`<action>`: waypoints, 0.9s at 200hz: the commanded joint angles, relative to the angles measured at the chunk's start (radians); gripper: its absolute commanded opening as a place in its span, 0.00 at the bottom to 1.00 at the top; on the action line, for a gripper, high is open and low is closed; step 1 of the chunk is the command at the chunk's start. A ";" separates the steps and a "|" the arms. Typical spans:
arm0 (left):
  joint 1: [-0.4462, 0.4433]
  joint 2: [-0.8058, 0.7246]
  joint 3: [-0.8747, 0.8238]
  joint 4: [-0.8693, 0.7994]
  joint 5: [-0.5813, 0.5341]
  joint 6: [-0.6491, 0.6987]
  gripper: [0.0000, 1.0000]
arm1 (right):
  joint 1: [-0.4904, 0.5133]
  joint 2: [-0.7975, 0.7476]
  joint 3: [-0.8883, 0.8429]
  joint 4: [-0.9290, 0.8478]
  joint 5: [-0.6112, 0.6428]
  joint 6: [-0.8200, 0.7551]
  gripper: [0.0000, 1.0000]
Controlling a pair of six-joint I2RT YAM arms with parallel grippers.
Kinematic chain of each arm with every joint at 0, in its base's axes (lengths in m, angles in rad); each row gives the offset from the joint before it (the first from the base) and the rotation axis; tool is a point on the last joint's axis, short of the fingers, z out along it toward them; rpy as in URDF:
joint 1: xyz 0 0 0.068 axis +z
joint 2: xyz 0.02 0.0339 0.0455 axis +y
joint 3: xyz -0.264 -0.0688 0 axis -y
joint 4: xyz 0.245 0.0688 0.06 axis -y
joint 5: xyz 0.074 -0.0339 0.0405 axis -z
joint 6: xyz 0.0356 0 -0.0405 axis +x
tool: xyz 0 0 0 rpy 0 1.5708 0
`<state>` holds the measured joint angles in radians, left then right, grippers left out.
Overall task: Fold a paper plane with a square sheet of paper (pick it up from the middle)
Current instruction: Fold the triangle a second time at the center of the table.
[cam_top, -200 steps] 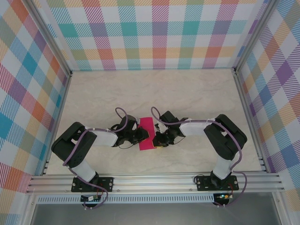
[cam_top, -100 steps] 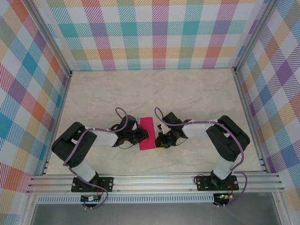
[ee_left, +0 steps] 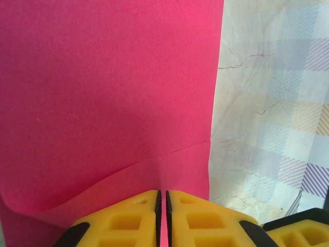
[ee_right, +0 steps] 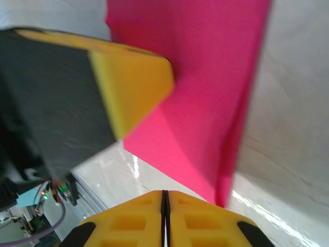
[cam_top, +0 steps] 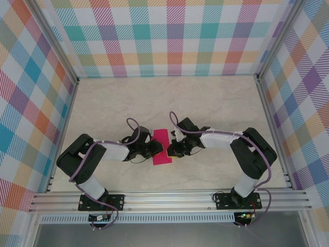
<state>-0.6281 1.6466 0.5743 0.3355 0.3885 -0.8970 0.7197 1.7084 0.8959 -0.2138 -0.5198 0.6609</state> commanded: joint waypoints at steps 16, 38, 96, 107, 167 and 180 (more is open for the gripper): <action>-0.015 0.043 0.000 -0.072 -0.045 0.018 0.14 | -0.002 0.091 0.031 0.035 -0.023 0.021 0.11; -0.015 0.043 0.002 -0.071 -0.044 0.020 0.14 | -0.002 0.123 0.007 0.041 -0.019 0.014 0.11; -0.015 0.019 0.011 -0.042 -0.007 0.030 0.17 | -0.003 0.152 -0.040 -0.031 0.066 -0.014 0.08; -0.015 0.000 0.016 -0.036 0.011 0.035 0.19 | -0.003 0.149 -0.046 -0.026 0.070 -0.008 0.07; -0.014 -0.063 0.018 -0.041 -0.016 0.054 0.21 | -0.003 0.155 -0.032 -0.039 0.073 -0.009 0.06; -0.015 -0.031 0.023 -0.042 -0.026 0.062 0.20 | -0.003 0.155 -0.032 -0.043 0.075 -0.009 0.06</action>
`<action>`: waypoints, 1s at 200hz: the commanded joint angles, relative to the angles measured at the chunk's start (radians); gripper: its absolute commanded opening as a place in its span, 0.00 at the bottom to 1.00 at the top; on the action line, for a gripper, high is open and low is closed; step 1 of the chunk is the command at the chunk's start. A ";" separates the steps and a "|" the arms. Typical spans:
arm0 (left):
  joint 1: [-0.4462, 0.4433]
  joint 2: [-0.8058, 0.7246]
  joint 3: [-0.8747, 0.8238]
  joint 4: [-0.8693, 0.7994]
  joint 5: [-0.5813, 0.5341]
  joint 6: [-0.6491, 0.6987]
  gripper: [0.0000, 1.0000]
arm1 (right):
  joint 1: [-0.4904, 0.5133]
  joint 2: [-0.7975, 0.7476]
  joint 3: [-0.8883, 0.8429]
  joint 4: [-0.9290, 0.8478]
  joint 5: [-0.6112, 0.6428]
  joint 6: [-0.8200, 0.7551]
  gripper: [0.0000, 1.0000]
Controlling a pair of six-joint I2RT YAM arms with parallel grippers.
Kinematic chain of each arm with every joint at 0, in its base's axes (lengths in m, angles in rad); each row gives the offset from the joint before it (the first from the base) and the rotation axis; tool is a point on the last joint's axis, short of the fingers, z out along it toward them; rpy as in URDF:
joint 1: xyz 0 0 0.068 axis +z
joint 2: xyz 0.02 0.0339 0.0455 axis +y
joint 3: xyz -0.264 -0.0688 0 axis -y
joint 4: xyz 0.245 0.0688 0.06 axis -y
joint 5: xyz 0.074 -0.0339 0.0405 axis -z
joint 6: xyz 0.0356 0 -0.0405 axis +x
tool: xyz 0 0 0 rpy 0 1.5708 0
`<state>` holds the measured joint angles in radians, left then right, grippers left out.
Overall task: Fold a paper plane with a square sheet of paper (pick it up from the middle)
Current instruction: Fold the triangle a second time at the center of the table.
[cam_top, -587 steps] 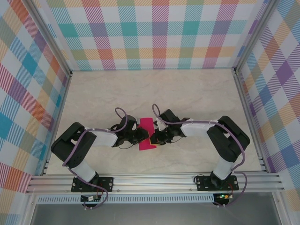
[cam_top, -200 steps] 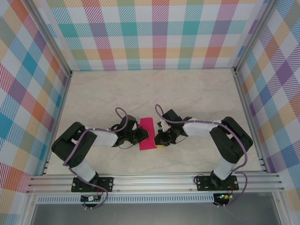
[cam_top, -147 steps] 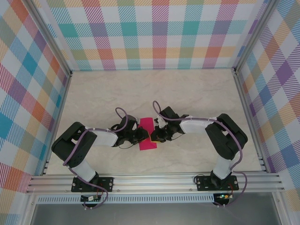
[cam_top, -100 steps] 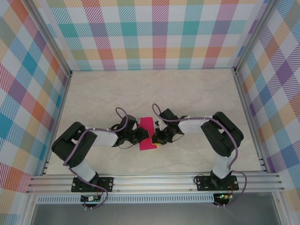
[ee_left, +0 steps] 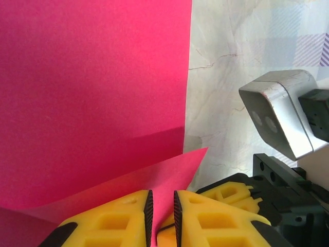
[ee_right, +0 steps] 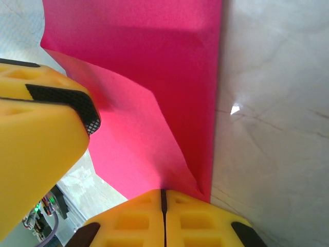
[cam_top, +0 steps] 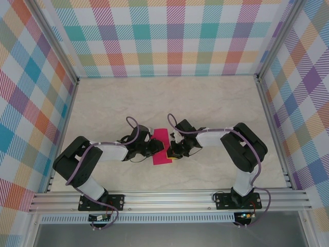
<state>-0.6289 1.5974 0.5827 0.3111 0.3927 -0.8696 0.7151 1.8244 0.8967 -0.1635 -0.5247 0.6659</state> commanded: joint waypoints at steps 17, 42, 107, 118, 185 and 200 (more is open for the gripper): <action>-0.014 0.069 0.020 -0.018 -0.048 0.046 0.17 | 0.001 0.039 -0.035 -0.098 0.084 -0.016 0.06; -0.014 0.110 -0.002 -0.007 -0.097 0.041 0.15 | 0.001 0.044 -0.036 -0.108 0.090 -0.019 0.05; 0.022 0.044 -0.024 -0.079 -0.170 0.063 0.14 | 0.000 0.039 -0.042 -0.129 0.106 -0.023 0.04; 0.035 0.030 -0.026 -0.085 -0.173 0.066 0.14 | 0.000 0.038 -0.043 -0.127 0.105 -0.023 0.04; 0.127 0.048 -0.014 -0.059 -0.132 0.095 0.14 | 0.001 0.038 -0.048 -0.121 0.089 -0.028 0.03; 0.149 0.042 -0.015 -0.064 -0.121 0.096 0.14 | 0.000 0.036 -0.051 -0.121 0.089 -0.030 0.03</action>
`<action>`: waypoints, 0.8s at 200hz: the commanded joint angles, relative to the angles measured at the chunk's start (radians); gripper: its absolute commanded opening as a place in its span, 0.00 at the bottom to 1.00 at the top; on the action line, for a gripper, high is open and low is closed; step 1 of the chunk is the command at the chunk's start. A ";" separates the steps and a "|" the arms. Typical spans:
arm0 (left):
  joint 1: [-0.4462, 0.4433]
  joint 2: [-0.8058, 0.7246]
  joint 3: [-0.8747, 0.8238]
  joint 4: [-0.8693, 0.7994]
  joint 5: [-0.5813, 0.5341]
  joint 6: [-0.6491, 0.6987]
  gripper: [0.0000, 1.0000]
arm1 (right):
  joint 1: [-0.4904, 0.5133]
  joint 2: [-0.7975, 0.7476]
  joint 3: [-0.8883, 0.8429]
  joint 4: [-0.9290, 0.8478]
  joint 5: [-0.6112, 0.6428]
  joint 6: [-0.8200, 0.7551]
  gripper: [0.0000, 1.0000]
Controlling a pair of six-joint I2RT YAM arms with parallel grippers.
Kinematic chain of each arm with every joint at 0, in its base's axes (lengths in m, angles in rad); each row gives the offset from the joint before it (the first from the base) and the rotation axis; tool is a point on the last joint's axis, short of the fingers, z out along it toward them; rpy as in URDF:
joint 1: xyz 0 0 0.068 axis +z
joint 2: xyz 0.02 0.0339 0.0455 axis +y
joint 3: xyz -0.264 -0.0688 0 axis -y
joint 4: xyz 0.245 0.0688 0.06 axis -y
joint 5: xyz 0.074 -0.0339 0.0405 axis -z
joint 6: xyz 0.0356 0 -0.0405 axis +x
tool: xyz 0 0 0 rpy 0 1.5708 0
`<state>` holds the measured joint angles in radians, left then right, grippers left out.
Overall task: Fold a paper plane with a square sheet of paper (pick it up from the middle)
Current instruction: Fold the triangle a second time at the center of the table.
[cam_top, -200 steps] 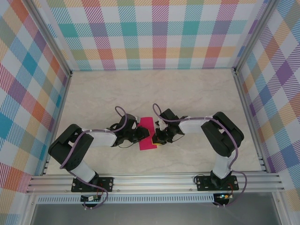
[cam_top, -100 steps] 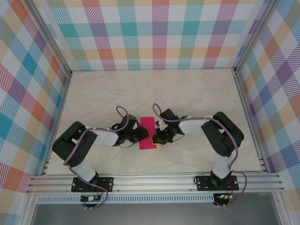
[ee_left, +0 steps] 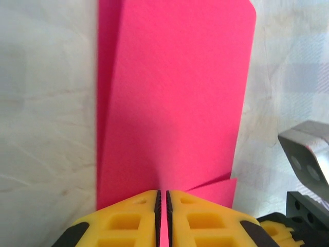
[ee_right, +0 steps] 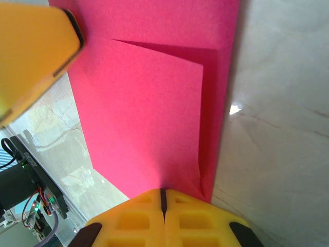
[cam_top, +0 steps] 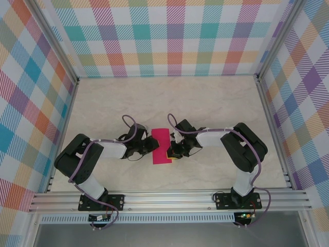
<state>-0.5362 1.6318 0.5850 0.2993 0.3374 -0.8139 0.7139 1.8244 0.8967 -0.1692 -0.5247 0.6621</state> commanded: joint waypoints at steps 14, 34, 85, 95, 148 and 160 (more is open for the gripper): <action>0.067 -0.010 -0.022 -0.065 -0.076 0.049 0.14 | 0.001 0.036 -0.051 -0.116 0.087 -0.030 0.03; 0.082 -0.016 -0.026 -0.090 -0.075 0.068 0.14 | 0.001 0.037 -0.053 -0.109 0.075 -0.030 0.03; 0.114 -0.136 -0.035 -0.135 -0.053 0.084 0.15 | 0.001 0.033 -0.048 -0.093 0.059 -0.022 0.04; 0.114 -0.179 -0.030 -0.143 -0.039 0.084 0.16 | 0.001 0.033 -0.046 -0.092 0.055 -0.021 0.04; 0.025 -0.275 -0.001 -0.148 0.028 0.065 0.19 | 0.001 0.031 -0.031 -0.094 0.055 -0.017 0.04; -0.001 -0.241 0.005 -0.128 0.036 0.060 0.19 | 0.001 0.027 -0.033 -0.095 0.058 -0.014 0.04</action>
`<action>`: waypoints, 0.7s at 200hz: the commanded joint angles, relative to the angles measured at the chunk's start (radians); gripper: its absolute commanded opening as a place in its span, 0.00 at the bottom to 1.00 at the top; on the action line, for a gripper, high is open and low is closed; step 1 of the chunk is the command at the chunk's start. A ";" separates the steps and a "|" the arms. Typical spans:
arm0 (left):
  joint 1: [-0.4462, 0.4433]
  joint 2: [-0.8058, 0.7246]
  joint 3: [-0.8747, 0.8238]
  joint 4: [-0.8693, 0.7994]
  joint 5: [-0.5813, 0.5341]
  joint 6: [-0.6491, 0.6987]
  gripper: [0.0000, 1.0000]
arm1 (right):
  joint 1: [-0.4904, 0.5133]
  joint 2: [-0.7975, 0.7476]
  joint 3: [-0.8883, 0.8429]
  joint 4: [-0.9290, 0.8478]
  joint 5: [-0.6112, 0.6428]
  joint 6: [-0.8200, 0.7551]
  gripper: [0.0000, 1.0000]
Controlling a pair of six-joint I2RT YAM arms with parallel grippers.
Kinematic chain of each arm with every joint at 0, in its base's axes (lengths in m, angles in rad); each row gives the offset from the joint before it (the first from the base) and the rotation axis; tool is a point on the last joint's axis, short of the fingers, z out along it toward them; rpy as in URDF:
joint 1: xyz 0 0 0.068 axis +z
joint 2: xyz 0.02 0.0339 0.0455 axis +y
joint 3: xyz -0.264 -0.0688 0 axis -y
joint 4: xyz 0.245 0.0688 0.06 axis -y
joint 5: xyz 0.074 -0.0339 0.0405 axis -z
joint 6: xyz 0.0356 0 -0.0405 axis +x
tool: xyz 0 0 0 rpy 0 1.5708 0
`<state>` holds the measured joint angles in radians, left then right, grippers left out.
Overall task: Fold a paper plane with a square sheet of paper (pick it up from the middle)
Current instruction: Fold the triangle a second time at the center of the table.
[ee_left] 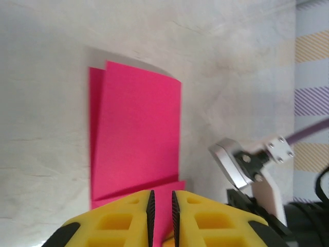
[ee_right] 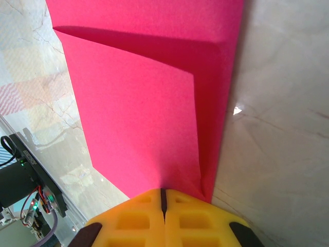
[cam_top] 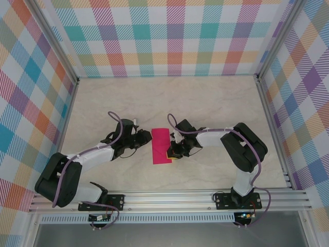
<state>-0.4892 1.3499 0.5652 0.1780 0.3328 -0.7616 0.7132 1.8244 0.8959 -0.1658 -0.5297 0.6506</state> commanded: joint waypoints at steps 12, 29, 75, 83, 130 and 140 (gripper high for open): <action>-0.066 0.090 0.027 0.023 0.048 -0.002 0.18 | 0.002 0.026 -0.034 -0.095 0.063 0.000 0.04; -0.082 0.171 0.030 0.075 0.073 -0.016 0.17 | 0.002 0.021 -0.035 -0.087 0.061 0.004 0.04; -0.099 0.304 0.030 0.104 0.033 -0.028 0.14 | 0.004 -0.005 -0.015 -0.087 0.038 0.003 0.05; -0.100 0.298 0.026 0.083 0.010 -0.028 0.13 | 0.003 -0.020 -0.010 -0.091 0.034 0.002 0.06; -0.100 0.288 0.013 0.035 -0.021 -0.011 0.13 | 0.024 -0.046 0.066 -0.089 -0.013 0.001 0.09; -0.100 0.291 0.015 0.037 -0.020 -0.011 0.13 | 0.030 -0.028 0.093 -0.098 -0.016 -0.001 0.09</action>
<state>-0.5747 1.6257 0.5880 0.2657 0.3576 -0.7879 0.7223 1.7950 0.9203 -0.2340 -0.5209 0.6514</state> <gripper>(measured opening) 0.130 0.090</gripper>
